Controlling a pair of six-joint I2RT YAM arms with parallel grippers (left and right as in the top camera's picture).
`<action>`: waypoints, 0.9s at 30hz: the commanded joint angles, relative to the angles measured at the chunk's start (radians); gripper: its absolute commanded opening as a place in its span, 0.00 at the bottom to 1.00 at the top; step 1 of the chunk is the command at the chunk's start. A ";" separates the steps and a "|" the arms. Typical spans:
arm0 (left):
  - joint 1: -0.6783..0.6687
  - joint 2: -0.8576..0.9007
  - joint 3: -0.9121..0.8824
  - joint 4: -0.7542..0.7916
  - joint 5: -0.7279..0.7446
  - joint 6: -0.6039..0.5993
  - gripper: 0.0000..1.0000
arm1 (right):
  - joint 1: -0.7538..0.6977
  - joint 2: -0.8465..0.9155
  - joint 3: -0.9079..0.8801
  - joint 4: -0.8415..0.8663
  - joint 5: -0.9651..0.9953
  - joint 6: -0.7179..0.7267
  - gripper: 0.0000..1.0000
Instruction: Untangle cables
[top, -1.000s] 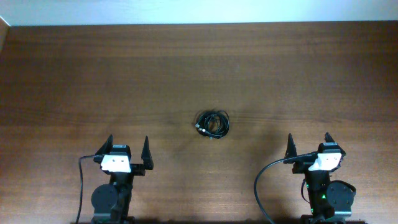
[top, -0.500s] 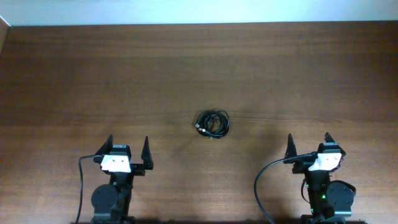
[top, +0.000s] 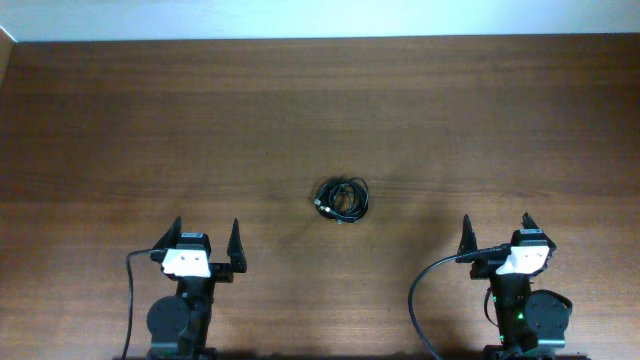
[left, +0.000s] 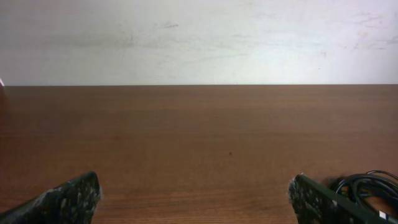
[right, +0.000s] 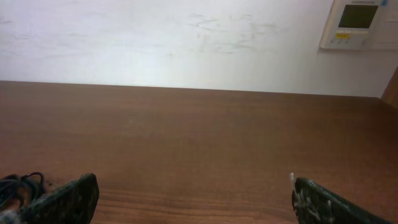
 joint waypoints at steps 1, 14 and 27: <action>0.006 -0.007 -0.008 0.002 0.008 0.016 0.99 | -0.006 -0.007 -0.005 -0.005 0.008 0.000 0.98; 0.006 -0.008 -0.007 0.052 0.241 0.011 0.99 | -0.006 -0.007 -0.005 -0.005 0.008 0.001 0.98; 0.006 0.187 0.527 -0.024 0.596 -0.024 0.99 | -0.006 -0.007 -0.005 -0.005 0.008 0.000 0.99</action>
